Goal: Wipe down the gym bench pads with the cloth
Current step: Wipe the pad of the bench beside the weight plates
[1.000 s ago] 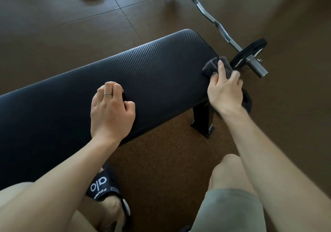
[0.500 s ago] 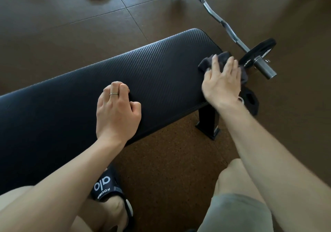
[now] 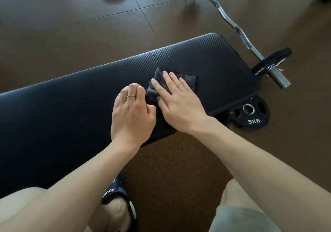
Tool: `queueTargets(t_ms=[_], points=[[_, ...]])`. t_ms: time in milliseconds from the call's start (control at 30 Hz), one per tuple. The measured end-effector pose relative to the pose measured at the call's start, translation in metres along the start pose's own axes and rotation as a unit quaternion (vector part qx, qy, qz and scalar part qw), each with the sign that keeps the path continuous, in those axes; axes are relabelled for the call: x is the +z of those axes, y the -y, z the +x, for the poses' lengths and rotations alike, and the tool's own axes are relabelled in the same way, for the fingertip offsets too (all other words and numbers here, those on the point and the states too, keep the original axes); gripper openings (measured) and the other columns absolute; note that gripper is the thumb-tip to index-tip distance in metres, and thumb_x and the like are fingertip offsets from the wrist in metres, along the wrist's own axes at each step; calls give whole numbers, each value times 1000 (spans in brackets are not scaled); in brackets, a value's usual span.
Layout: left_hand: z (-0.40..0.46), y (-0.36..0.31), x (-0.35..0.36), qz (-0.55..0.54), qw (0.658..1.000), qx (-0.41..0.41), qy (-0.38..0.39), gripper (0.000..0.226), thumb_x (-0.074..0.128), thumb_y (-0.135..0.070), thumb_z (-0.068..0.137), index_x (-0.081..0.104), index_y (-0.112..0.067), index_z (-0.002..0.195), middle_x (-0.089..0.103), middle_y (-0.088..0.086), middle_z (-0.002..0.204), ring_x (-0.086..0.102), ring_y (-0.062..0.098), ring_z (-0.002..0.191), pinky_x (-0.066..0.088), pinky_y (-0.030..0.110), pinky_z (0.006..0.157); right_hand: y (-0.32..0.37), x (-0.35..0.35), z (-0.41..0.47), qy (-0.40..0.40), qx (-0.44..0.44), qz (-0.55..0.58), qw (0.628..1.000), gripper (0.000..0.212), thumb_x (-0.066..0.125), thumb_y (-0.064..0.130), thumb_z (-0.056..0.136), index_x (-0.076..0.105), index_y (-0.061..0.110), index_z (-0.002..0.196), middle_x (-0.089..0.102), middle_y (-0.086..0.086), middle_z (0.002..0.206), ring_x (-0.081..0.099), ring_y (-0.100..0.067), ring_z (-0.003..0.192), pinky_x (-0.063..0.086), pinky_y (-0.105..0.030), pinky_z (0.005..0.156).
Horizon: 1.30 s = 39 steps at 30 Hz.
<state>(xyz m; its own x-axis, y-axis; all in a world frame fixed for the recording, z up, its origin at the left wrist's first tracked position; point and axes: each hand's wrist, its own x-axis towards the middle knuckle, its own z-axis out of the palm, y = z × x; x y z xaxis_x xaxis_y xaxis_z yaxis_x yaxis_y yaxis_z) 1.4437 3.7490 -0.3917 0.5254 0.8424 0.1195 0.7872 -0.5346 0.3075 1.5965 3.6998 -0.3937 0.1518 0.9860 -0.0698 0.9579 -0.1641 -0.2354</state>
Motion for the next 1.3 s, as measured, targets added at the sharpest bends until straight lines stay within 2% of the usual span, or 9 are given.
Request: queueTargets(t_ms=[100,233,500,700,833,933,1067,1200,1300], points=[[0,1,0,-2,1000,4,0,33,48,-22,95,51,-6,124,52,11,129,49,30,127,42,48,112,-13,-5,-32,35,-54,-6,998,55,17,46,110,4,40,163,-8,2,172,-14,-11,157,-6,-34,128],[4,3,1,-1,1000,7,-1,34,41,-22,95,50,-8,124,52,10,129,48,29,127,41,47,114,-24,-17,12,66,-81,-27,994,54,17,46,110,4,43,162,-9,3,172,-14,-11,157,-8,-32,128],[6,4,1,-12,1000,-1,-9,35,40,-22,95,53,-9,124,56,9,129,53,28,124,43,48,112,-6,-22,136,71,3,-24,997,55,18,44,110,11,37,164,8,-4,173,-1,-21,159,-4,-38,128],[6,3,3,-4,1000,-1,-7,32,41,-24,96,53,-10,123,55,10,131,52,29,125,43,49,111,4,-15,126,68,-77,-16,995,54,21,45,110,12,40,163,7,1,173,-2,-19,159,-6,-37,128],[6,4,2,-11,1000,-5,-3,29,44,-23,96,53,-11,121,54,8,130,51,27,125,42,49,112,-6,-17,137,38,-88,-18,995,52,24,50,108,27,42,159,33,3,163,22,-20,153,9,-38,127],[6,3,2,-16,1000,-7,-6,25,45,-22,95,54,-12,117,54,6,127,52,27,123,42,49,112,-37,-30,146,28,-21,-35,999,52,24,51,108,36,35,156,46,-4,153,34,-27,145,17,-38,123],[6,4,3,-19,1000,-3,-13,24,47,-22,94,54,-12,114,55,7,123,54,28,120,44,50,110,-111,-49,141,6,68,-57,996,53,21,47,108,40,28,154,46,-10,153,35,-30,145,20,-42,122],[6,5,4,-20,1000,-5,-14,24,46,-22,94,54,-12,114,55,7,124,54,29,120,44,50,110,-162,-59,134,-11,177,-75,981,58,15,47,107,32,25,158,37,-8,159,31,-31,146,23,-46,121],[6,4,3,-16,1000,-1,-13,26,43,-24,95,54,-11,115,55,8,125,53,29,121,44,50,110,-150,-53,135,-12,274,-41,961,59,15,44,108,20,22,163,19,-11,169,16,-34,155,11,-47,126]])
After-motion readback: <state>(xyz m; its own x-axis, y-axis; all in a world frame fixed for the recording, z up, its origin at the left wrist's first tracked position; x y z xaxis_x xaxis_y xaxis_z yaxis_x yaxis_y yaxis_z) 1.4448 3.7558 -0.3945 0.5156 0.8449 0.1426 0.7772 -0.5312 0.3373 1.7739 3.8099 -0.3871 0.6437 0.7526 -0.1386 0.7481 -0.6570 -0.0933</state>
